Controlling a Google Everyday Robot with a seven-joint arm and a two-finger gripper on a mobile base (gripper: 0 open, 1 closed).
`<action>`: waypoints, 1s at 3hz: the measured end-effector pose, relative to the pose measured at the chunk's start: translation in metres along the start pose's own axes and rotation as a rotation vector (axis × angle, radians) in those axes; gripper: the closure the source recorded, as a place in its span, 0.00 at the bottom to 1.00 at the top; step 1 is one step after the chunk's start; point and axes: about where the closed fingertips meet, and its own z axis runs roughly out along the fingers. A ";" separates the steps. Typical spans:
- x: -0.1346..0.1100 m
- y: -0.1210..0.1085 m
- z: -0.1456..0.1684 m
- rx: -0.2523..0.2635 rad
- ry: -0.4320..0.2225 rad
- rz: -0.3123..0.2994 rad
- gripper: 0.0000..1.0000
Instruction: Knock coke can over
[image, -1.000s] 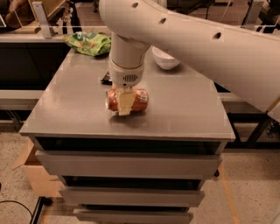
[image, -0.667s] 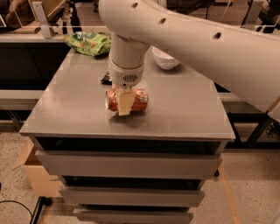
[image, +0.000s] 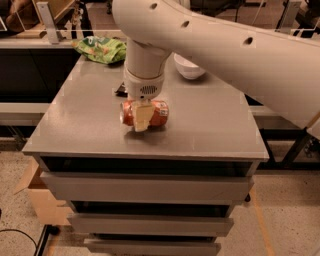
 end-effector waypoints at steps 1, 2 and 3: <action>0.000 0.000 0.000 0.001 0.000 -0.001 0.00; 0.000 0.000 0.000 0.001 0.000 -0.001 0.00; 0.002 0.001 0.000 0.003 0.007 0.008 0.00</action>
Offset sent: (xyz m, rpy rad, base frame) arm -0.0004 0.0002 0.0001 -0.0002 -0.0010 0.0007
